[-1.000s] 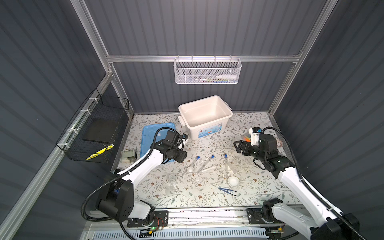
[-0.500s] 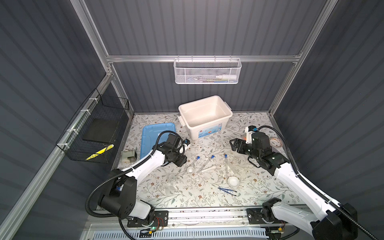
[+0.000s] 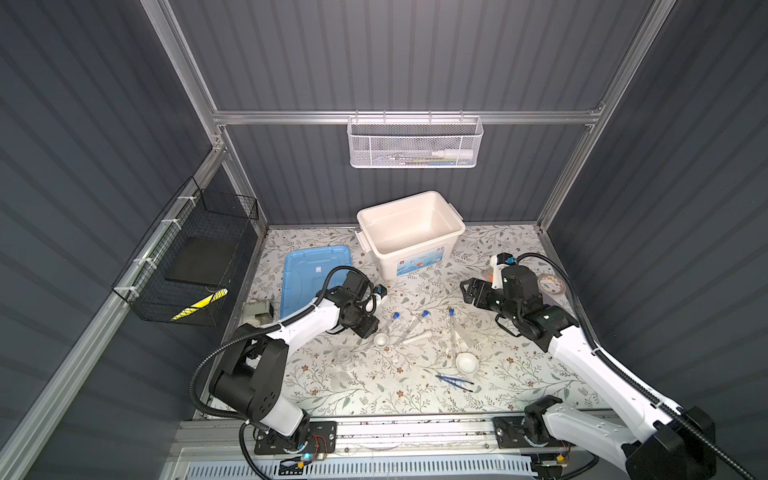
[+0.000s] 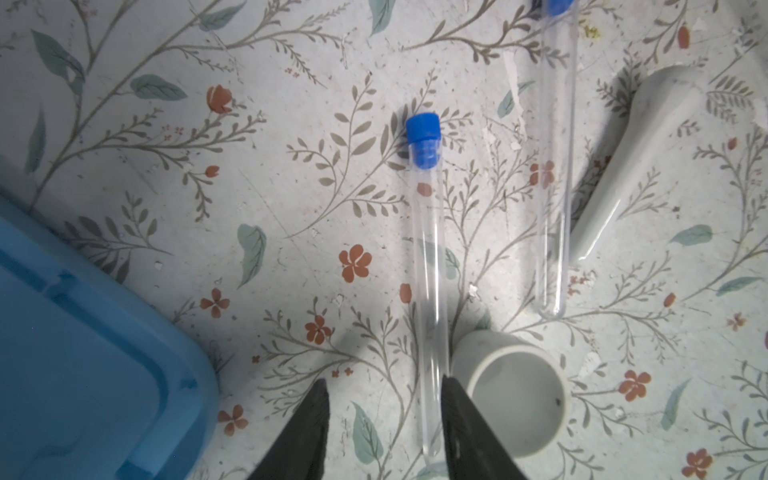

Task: Organize the chemistry lab equipment
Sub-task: 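Reach the left gripper over a blue-capped test tube while the right arm moves inward, then lower the left gripper and close it around the test tube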

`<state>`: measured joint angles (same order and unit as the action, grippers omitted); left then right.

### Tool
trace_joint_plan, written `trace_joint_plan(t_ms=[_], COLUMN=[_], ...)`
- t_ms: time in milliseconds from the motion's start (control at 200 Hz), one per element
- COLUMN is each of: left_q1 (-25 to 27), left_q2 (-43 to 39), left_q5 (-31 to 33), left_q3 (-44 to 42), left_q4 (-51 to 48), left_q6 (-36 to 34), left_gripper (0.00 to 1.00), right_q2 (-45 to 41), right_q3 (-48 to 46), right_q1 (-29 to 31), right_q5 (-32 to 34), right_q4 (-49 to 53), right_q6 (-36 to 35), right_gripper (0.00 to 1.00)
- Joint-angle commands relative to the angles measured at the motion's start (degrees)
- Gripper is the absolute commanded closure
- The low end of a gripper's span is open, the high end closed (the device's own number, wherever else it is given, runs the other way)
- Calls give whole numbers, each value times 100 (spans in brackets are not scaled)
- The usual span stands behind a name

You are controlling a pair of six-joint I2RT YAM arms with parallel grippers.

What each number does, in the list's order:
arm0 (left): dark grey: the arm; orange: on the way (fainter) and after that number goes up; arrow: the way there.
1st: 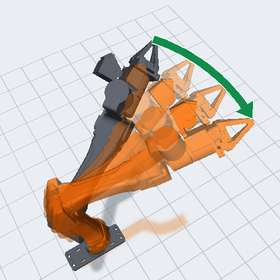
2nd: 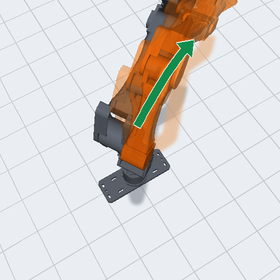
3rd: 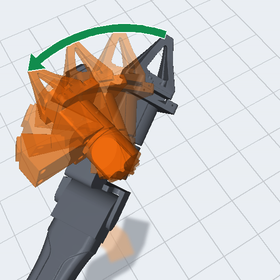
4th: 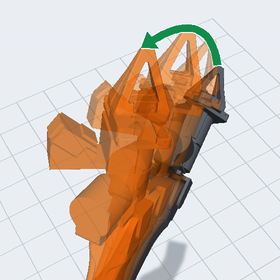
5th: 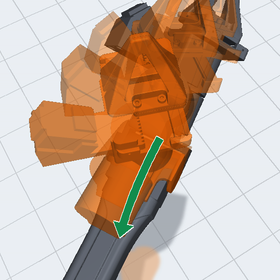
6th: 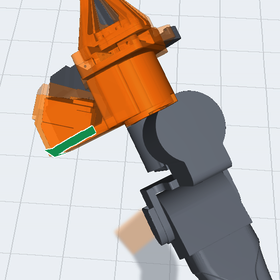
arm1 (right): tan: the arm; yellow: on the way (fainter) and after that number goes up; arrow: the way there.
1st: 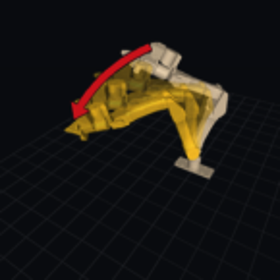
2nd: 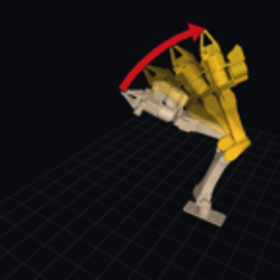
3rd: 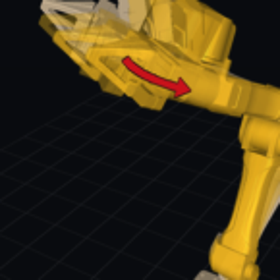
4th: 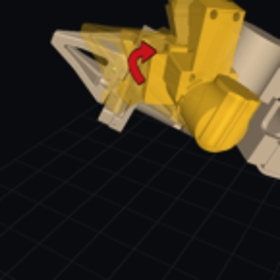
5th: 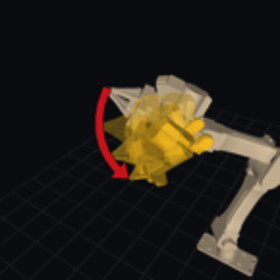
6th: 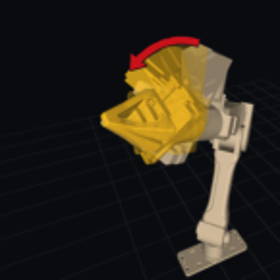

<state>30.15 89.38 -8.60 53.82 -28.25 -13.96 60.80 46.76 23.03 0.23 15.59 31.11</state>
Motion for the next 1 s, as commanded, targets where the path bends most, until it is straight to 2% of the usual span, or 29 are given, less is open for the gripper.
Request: trace_joint_plan(t_ms=[0,405,995], left_q1=[84,288,291], left_q2=[104,259,510], left_q5=[24,26,99], left_q3=[44,22,74], left_q4=[-81,-128,-133], left_q6=[-2,-11,165], left_gripper=[56,57,58], right_q2=[-59,0,-67], right_q3=[35,-54,-141], right_q1=[35,31,35], right_q5=[90,117,260], right_q4=[107,55,112], right_q6=[72,63,83], right_gripper=[14,14,13])
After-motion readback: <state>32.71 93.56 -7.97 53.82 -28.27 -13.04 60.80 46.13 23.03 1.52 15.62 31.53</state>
